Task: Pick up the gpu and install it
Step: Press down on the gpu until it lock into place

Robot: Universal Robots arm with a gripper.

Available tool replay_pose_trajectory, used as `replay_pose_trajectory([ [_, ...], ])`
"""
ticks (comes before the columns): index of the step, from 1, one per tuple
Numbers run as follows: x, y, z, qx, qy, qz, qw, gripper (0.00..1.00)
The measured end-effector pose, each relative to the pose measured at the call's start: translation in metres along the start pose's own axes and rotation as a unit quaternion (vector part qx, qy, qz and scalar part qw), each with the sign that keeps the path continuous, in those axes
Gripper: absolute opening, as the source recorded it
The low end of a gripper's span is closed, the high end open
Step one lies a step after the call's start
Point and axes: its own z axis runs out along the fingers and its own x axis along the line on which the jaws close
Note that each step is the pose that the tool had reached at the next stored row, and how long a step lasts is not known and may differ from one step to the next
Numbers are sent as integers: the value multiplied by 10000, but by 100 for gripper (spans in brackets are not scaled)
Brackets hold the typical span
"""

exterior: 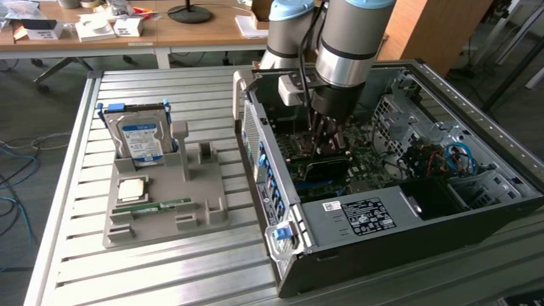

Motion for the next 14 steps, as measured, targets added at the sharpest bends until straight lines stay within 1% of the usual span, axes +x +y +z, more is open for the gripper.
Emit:
replay_pose_trajectory([
  [4, -21, 5, 9, 1, -1, 0, 10000, 11],
  [6, -21, 6, 10, 0, 0, 0, 10000, 11],
  [10, -17, 7, 45, 0, 0, 0, 10000, 11],
  [14, -14, 7, 47, 1, -1, 0, 10000, 11],
])
